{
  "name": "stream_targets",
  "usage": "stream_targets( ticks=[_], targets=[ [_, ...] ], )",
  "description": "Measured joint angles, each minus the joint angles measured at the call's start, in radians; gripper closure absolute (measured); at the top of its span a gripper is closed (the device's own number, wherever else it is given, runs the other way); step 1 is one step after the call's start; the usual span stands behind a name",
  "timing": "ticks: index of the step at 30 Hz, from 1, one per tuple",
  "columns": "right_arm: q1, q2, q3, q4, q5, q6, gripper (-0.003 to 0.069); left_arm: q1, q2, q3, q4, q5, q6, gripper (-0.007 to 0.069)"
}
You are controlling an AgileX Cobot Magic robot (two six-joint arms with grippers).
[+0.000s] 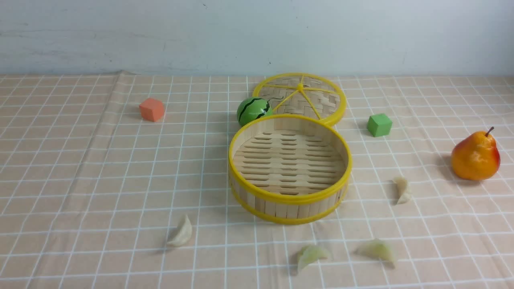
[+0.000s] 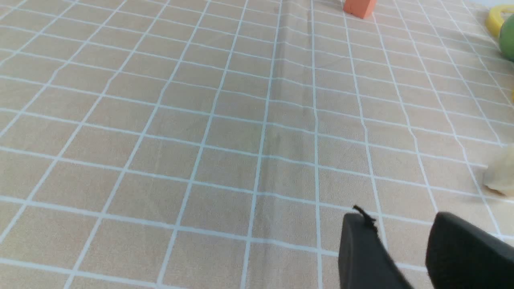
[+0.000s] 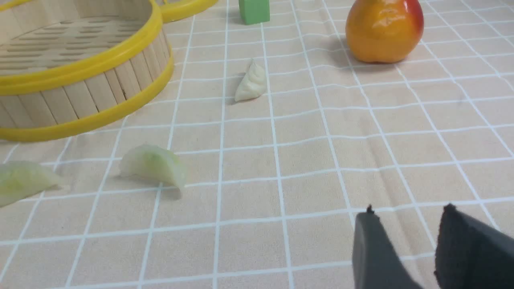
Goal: Put the dumplings into the steamer on the table with the brown tablecloth.
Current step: 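Reach for and grasp a dumpling on the table with the left gripper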
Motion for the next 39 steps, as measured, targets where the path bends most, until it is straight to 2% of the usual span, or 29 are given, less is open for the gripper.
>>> stream_targets(
  ticks=[39],
  targets=[
    [0.0,0.0,0.0,-0.034,0.0,0.0,0.042,0.0,0.0,0.0,0.0,0.0,0.0,0.0386]
  ],
)
